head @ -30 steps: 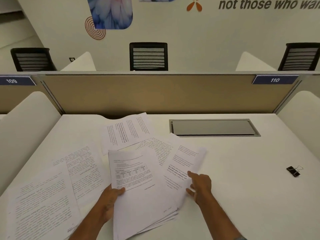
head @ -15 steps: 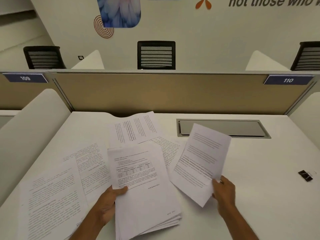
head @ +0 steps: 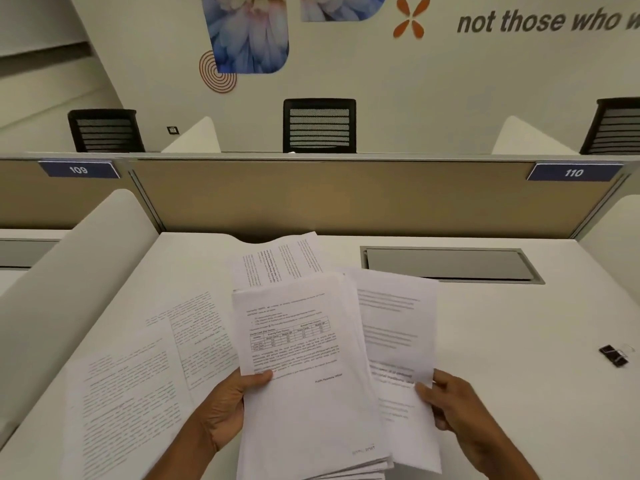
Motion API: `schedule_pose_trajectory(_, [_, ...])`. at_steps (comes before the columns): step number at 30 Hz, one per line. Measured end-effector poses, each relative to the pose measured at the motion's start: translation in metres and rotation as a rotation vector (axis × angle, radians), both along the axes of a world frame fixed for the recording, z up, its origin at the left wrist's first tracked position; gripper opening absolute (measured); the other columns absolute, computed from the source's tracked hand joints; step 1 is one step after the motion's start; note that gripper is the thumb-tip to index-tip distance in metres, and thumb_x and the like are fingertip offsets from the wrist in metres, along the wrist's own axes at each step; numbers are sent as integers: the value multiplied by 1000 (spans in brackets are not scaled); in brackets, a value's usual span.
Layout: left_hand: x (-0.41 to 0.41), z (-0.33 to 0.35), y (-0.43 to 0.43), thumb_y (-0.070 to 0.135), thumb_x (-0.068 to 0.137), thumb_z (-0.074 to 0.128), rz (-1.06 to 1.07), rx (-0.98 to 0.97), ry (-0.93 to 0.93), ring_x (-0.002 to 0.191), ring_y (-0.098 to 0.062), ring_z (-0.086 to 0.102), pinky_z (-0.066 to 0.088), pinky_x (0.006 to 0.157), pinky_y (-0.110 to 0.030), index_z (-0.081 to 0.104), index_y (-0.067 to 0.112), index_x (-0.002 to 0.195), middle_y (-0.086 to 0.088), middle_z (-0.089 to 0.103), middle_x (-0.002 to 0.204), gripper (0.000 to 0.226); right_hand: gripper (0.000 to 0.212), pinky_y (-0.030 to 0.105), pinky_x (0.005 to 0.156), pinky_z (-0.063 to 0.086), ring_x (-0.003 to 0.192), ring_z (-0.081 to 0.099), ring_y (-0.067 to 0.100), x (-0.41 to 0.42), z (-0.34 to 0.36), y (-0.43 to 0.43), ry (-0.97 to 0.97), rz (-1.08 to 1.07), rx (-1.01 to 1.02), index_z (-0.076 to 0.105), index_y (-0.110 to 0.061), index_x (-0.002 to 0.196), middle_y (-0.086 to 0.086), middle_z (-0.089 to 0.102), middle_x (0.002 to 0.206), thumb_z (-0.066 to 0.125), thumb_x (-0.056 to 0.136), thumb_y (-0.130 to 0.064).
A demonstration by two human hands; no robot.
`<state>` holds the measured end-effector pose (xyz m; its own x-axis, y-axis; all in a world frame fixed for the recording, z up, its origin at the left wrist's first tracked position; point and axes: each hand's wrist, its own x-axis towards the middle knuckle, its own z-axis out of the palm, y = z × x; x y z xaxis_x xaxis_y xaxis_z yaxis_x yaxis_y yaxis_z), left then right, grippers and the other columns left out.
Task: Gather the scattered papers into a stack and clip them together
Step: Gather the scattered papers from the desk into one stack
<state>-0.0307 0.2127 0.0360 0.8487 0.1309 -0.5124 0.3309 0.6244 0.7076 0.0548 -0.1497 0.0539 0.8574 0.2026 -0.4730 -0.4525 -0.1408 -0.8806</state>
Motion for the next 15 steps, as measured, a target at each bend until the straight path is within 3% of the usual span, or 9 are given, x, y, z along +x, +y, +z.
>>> schedule_pose_trajectory(5, [-6, 4, 2, -6, 73, 80, 27, 29, 12, 122, -39, 64, 40, 114, -58, 66, 6, 129, -17, 71, 127, 60, 26, 21, 46, 29, 55, 36, 14, -3, 8, 40, 31, 228, 72, 77, -10, 113, 12, 58, 79, 69, 89, -19])
schedule_pose_trajectory(11, [-20, 2, 10, -1, 80, 75, -33, 75, 51, 120, -37, 66, 43, 112, -55, 67, 10, 128, -14, 73, 126, 50, 21, 21, 49, 33, 55, 40, 12, 0, 12, 79, 81, 372, 86, 77, -10, 113, 0, 69, 81, 62, 98, -11])
schedule_pose_trajectory(15, [-30, -6, 16, -5, 82, 72, -41, 102, 74, 119, -34, 66, 43, 113, -52, 68, 13, 125, -11, 75, 123, 47, 23, 20, 50, 36, 55, 45, 10, 1, 10, 97, 95, 463, 77, 77, -12, 114, 3, 71, 87, 64, 96, -13])
